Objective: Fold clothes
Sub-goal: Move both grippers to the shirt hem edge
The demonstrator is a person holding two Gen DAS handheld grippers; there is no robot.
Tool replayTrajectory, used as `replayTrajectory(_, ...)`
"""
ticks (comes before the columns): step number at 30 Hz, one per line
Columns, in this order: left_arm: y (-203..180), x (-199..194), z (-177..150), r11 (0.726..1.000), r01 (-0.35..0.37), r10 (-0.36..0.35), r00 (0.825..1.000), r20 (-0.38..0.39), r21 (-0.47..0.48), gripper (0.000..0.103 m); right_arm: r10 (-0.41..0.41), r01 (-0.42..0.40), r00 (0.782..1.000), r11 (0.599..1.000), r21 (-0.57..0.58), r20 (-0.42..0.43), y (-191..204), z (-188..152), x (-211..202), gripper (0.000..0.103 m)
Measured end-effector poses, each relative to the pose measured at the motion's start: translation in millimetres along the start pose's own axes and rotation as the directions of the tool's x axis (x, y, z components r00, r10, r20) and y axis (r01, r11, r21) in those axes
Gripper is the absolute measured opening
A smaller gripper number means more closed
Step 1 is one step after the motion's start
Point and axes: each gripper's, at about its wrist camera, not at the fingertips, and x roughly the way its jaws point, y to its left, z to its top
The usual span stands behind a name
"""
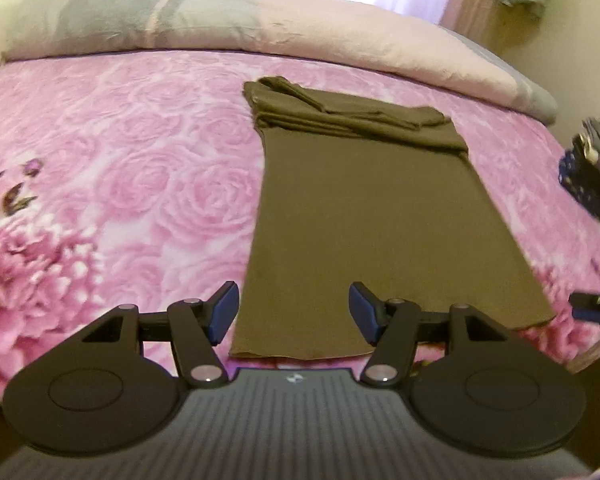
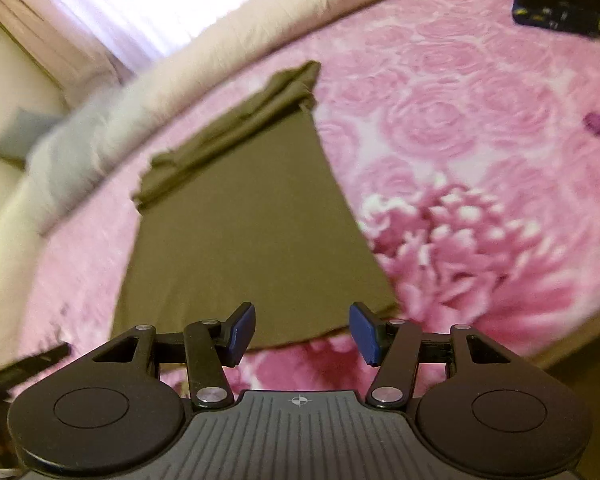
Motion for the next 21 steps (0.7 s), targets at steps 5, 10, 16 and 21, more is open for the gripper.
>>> replayTrajectory(5,31.6,5.3,-49.3,0.992,0.106,-0.106,0.994,0.008,-0.074,0.054,0.038,-0.047,0.994,0.995,0.088,0.098,-28.1,-55.4,-3.4,0.056)
replayTrajectory(10,66.7,-33.7,-76.6,0.979,0.159,-0.161,0.987,-0.005,-0.131,0.05,0.031,-0.052,0.993,0.983,0.179,0.115,-26.2,-99.4,-42.8,0.056)
replayTrajectory(16,100.9,-71.3,-91.2,0.949,0.218,-0.205,0.976,0.077,-0.227,0.046,0.093,-0.12,0.984,0.977,0.179,0.151,-17.2,-111.2,-83.1,0.056)
replayTrajectory(21,104.3,-85.7,-82.1,0.945,0.239,-0.216,0.969,0.123,-0.222,0.047,0.105,-0.122,0.982,0.988,0.099,0.158,-3.7,-98.6,-93.6,0.056)
